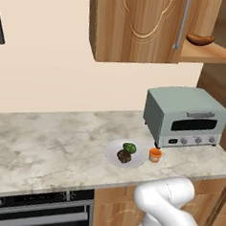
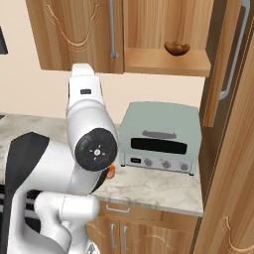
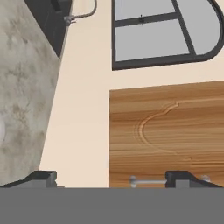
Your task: Pick the avocado and bread from the counter and place them on the plate. Then pick the jam from the cabinet and place it next to the plate. Lastly close the cabinet door.
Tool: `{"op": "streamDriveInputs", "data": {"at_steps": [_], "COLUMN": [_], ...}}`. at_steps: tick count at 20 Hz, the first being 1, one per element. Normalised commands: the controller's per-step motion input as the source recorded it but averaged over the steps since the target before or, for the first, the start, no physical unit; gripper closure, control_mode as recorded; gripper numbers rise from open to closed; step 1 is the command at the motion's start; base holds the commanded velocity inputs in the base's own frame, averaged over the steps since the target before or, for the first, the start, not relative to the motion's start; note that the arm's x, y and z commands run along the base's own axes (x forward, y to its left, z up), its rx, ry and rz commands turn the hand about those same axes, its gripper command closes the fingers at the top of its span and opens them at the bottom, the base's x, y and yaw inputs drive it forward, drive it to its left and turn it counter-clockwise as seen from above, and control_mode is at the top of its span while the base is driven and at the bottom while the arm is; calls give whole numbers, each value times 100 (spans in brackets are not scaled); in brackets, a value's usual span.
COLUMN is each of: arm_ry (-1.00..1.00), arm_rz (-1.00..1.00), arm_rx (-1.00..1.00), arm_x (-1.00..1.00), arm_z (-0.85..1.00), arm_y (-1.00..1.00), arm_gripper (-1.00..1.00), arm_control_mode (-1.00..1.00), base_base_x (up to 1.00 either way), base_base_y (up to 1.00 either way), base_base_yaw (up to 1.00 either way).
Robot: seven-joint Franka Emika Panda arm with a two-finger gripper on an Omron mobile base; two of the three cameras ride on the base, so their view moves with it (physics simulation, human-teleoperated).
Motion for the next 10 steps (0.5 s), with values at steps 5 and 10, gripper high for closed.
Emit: {"op": "streamDriveInputs", "data": {"at_steps": [5, 10], "arm_ry": [-2, -2], "arm_rz": [0, 0], "arm_rx": [0, 0], "arm_x": [-70, -33], "arm_z": [0, 0], "arm_y": [-9, -29], "arm_gripper": [-100, -100], "arm_control_mode": [-100, -100], "base_base_x": [0, 0], "base_base_y": [0, 0], "base_base_yaw": [0, 0]}}
